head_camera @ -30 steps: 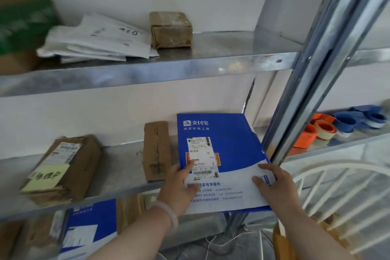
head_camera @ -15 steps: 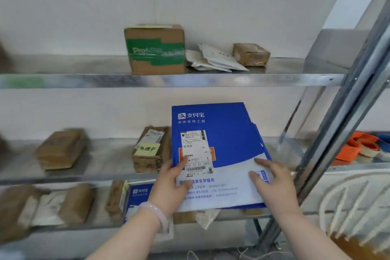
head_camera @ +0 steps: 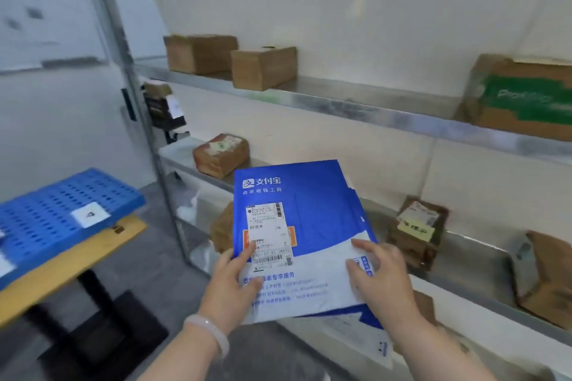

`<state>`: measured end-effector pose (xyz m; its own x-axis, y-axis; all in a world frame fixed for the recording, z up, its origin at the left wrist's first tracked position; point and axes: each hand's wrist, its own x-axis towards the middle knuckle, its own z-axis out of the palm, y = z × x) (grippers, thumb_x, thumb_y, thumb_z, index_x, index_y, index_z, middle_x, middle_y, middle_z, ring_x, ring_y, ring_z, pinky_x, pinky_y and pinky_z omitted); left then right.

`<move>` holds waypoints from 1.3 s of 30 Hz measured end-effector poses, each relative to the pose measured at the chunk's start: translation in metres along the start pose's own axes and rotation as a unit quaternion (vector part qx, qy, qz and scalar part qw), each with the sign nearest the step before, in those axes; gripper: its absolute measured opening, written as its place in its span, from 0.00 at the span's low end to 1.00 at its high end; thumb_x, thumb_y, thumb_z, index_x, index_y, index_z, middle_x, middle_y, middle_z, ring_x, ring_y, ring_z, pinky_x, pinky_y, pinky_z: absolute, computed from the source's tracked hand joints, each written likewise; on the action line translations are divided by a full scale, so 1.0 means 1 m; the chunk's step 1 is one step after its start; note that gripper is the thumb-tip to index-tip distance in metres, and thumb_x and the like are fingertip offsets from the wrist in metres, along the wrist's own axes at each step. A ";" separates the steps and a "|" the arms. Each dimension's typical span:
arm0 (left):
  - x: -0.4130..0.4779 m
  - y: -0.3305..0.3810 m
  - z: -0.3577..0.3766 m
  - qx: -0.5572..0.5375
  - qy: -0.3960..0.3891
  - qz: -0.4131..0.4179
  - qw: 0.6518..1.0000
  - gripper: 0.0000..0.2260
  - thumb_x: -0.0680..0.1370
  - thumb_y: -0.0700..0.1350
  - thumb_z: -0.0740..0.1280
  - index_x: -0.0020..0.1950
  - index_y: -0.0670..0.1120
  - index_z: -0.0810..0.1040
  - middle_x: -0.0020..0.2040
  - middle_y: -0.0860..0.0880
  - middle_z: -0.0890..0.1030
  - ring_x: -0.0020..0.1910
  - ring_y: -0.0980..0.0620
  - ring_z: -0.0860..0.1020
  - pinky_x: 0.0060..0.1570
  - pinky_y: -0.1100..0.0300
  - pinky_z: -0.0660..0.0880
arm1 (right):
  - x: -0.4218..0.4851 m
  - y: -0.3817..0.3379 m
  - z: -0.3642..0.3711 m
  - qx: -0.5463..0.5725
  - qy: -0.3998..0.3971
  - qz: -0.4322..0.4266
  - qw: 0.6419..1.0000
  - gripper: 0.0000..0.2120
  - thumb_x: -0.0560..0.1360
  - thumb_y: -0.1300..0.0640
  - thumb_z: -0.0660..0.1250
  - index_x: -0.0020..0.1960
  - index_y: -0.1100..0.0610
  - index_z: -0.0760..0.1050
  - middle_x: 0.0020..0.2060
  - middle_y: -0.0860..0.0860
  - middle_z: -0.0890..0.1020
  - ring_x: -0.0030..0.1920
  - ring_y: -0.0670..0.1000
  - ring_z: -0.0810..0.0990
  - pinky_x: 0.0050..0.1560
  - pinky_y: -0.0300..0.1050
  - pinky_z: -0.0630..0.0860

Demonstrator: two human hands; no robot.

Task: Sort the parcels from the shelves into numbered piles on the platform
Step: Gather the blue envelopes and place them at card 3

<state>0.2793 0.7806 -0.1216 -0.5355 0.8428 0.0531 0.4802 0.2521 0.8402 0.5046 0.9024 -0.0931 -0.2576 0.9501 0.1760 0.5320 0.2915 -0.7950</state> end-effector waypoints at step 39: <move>0.071 -0.360 -0.474 0.000 0.348 -0.250 0.904 0.25 0.78 0.40 0.65 0.67 0.66 0.65 0.70 0.50 0.63 0.69 0.56 0.63 0.58 0.73 0.67 | 0.072 -0.387 0.630 0.031 -0.411 -0.245 0.878 0.10 0.77 0.56 0.67 0.56 0.45 0.78 0.54 0.44 0.70 0.53 0.43 0.70 0.53 0.39 0.70</move>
<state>-0.2614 0.5244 -0.1646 -0.9926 0.1215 -0.0063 0.0581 0.5188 0.8529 -0.2282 0.7878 -0.1388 -0.9515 0.3039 0.0473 0.1568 0.6116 -0.7755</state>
